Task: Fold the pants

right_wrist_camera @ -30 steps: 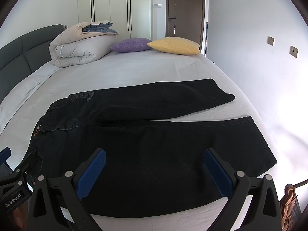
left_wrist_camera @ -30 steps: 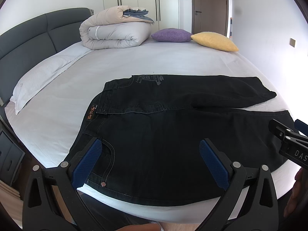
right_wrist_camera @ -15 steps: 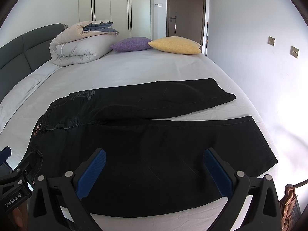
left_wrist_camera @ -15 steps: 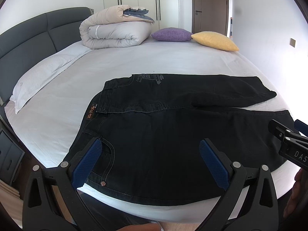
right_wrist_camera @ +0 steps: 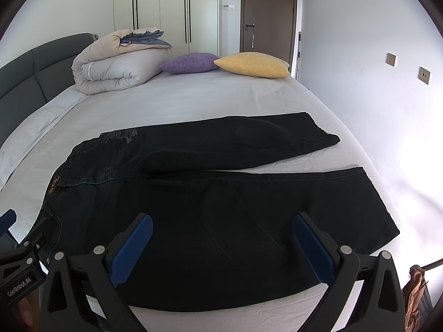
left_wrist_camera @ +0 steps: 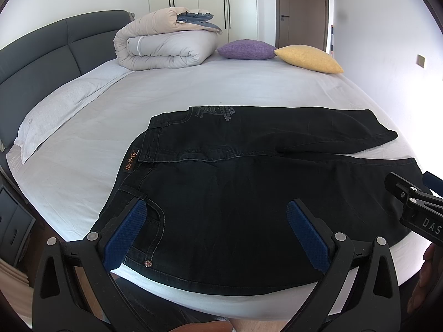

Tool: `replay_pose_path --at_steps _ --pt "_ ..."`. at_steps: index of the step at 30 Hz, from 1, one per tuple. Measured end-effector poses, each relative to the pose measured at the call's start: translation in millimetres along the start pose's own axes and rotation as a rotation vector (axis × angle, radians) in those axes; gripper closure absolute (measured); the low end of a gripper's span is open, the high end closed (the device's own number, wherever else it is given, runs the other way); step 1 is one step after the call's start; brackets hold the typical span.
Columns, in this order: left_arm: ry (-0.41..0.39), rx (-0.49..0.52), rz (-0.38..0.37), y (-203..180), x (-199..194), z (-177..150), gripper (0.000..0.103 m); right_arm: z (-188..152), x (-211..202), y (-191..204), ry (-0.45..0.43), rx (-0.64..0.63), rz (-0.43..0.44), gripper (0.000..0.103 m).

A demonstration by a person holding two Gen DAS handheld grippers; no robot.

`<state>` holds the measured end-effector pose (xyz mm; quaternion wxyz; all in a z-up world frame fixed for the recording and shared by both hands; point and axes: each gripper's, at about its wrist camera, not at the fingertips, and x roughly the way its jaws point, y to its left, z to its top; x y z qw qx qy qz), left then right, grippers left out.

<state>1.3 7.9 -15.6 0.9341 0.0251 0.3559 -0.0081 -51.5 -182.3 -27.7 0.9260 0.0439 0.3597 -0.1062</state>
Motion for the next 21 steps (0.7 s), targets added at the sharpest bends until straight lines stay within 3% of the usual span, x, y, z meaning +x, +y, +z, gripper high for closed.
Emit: replay_pose_path --at_steps 21 --pt "0.002 -0.001 -0.001 0.3 1.0 -2.0 0.0 -3.4 1.9 2.5 0.005 -0.005 0.002 0.0"
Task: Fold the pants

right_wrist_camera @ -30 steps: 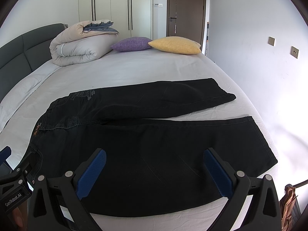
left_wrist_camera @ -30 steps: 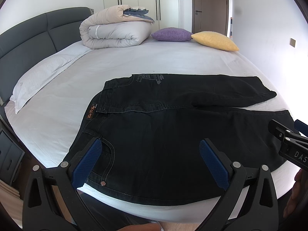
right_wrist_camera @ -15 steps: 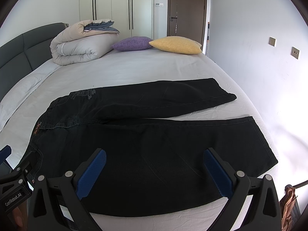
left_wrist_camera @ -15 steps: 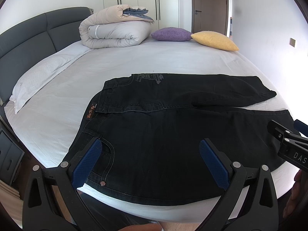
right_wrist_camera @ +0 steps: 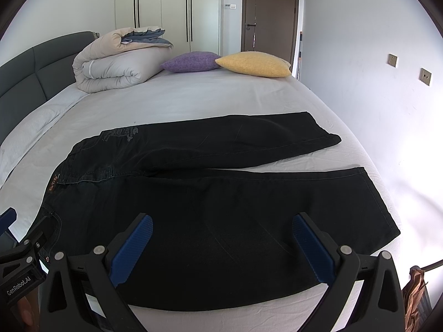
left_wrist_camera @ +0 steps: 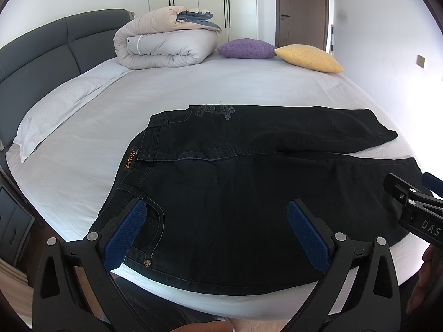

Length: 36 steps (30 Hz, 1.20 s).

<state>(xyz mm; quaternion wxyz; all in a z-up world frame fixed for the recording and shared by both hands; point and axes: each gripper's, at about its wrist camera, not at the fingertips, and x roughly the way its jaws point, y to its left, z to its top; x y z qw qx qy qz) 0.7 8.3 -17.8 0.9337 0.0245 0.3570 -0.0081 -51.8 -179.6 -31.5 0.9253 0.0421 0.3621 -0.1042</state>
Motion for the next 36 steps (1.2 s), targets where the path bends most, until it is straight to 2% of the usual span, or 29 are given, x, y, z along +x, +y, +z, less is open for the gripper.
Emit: replay_pose_path --at_steps 19,25,29,33,36 --pt "0.002 0.005 0.003 2 6 -7 0.0 -3 3 4 0.009 -0.007 0.007 0.0" --pt "-0.025 0.039 0.01 -2 10 -5 0.0 -1 8 8 0.021 -0.021 0.015 0.0" --pt "-0.036 0.089 -0.014 7 28 3 0.0 3 16 11 0.026 -0.07 0.059 0.0" --pt "-0.023 0.076 -0.031 37 63 25 0.0 19 28 13 0.015 -0.146 0.181 0.0" --pt "0.026 0.05 -0.085 64 97 43 0.0 40 43 11 0.0 -0.198 0.267 0.0"
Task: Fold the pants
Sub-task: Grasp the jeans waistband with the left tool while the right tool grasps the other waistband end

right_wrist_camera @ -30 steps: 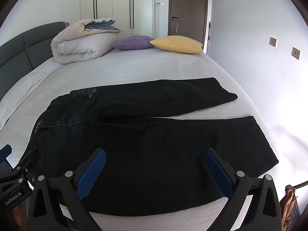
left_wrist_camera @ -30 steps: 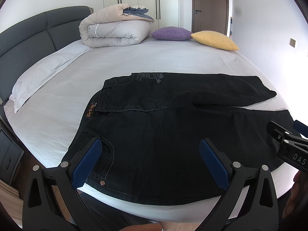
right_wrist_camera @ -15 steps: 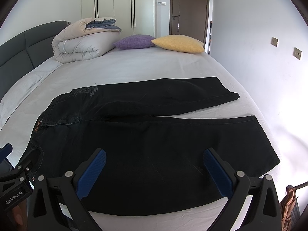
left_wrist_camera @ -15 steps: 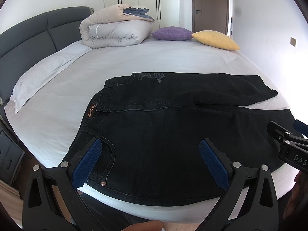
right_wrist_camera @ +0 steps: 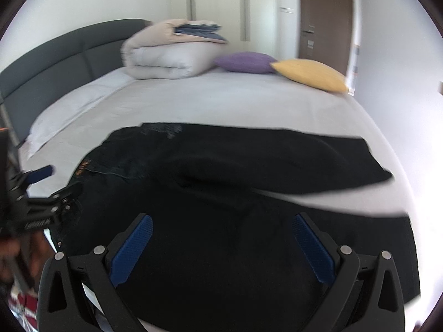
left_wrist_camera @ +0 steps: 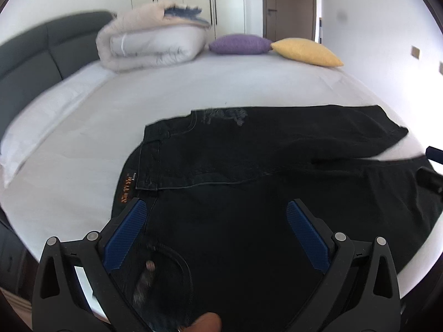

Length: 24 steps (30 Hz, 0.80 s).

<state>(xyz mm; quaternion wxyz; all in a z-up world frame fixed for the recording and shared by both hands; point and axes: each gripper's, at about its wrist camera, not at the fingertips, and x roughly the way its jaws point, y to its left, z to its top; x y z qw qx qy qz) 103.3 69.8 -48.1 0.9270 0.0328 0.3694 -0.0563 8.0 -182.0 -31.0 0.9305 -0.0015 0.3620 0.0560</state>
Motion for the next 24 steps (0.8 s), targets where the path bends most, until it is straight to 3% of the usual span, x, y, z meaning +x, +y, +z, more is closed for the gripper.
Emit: replay_pose_path --at_steps 3,4,6,7,9,11,12,17,21,24 --pt "-0.04 -0.024 0.01 28 21 16 0.0 22 18 -14 -0.003 -0.034 0.039 0.0" --pt "-0.018 -0.007 0.028 35 31 24 0.0 30 26 -19 -0.003 -0.046 0.052 0.0" --pt "0.106 0.055 0.037 51 66 49 0.0 45 43 -26 -0.003 -0.081 0.07 0.0" --pt "0.112 0.075 0.032 58 78 59 0.0 49 49 -29 0.0 -0.095 0.075 0.0" --pt "0.065 0.154 0.073 69 103 85 0.0 61 70 -34 0.021 -0.145 0.105 0.011" --pt "0.103 0.225 0.025 78 134 110 0.0 67 87 -37 0.054 -0.183 0.142 0.021" --pt "0.138 0.253 -0.036 83 154 125 0.0 69 94 -39 0.068 -0.201 0.16 0.024" --pt "0.292 0.395 -0.173 94 229 167 0.0 72 126 -48 0.11 -0.258 0.274 0.024" --pt "0.366 0.372 -0.277 103 271 183 0.005 79 144 -53 0.129 -0.283 0.306 0.024" --pt "0.436 0.387 -0.295 107 306 190 0.011 87 154 -52 0.118 -0.304 0.338 0.026"
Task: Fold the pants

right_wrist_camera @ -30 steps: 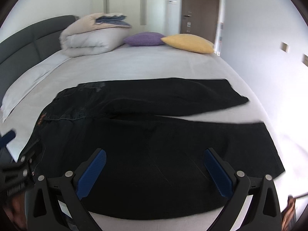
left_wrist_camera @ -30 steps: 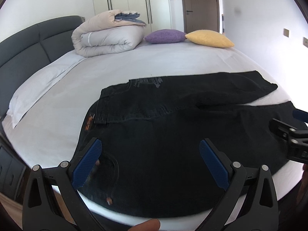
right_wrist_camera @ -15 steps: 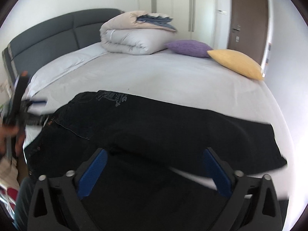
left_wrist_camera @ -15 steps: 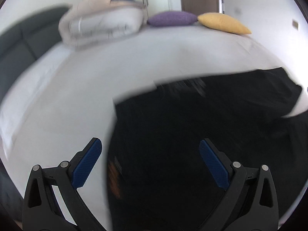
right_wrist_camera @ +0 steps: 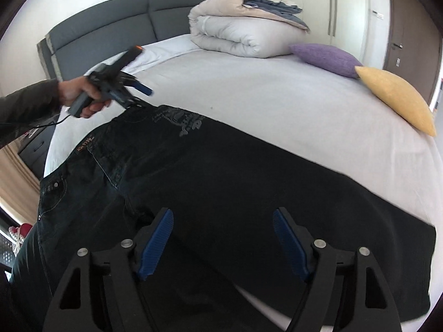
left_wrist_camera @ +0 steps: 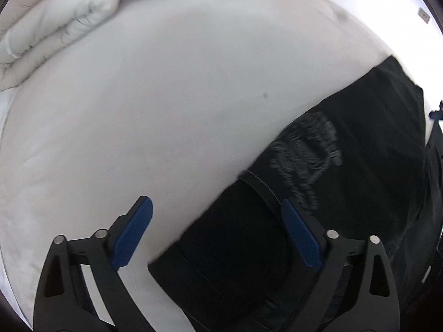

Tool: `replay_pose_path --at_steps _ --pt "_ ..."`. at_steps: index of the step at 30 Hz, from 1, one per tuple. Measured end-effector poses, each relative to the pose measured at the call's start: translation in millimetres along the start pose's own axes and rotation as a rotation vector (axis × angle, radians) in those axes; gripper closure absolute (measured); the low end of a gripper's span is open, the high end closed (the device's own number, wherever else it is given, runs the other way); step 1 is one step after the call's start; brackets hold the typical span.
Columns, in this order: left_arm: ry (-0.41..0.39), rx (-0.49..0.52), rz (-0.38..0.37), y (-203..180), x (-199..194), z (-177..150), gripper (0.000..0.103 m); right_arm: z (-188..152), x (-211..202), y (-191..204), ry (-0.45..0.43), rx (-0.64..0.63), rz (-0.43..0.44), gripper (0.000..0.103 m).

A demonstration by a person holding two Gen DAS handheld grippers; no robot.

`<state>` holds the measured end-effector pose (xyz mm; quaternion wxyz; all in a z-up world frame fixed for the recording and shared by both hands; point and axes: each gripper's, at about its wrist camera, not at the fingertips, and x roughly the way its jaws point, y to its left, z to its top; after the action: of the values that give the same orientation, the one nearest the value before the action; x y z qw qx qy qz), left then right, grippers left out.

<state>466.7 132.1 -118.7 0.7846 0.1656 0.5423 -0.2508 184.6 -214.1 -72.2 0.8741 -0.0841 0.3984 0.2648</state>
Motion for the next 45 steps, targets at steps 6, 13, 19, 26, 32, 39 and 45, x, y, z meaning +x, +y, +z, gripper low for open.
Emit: replay_pose_path --at_steps 6,13,19,26,32,39,45 --pt "0.091 -0.036 -0.026 23 34 10 0.022 21 20 -4 0.007 -0.054 0.037 0.031" --pt "0.058 -0.012 0.017 13 30 9 0.087 56 54 -7 0.033 -0.082 0.062 0.037" --pt "-0.098 0.02 0.114 -2 1 -10 0.099 89 76 4 0.063 -0.162 0.053 0.04" --pt "-0.293 0.086 0.257 -48 -32 -46 0.099 119 112 10 0.119 -0.252 0.014 0.042" --pt "-0.381 0.116 0.308 -66 -51 -78 0.099 137 144 19 0.193 -0.332 0.001 0.047" --pt "-0.389 0.088 0.291 -82 -69 -90 0.099 138 163 13 0.268 -0.285 0.032 0.093" --pt "-0.407 0.044 0.268 -88 -78 -99 0.099 131 146 33 0.243 -0.239 0.034 0.098"
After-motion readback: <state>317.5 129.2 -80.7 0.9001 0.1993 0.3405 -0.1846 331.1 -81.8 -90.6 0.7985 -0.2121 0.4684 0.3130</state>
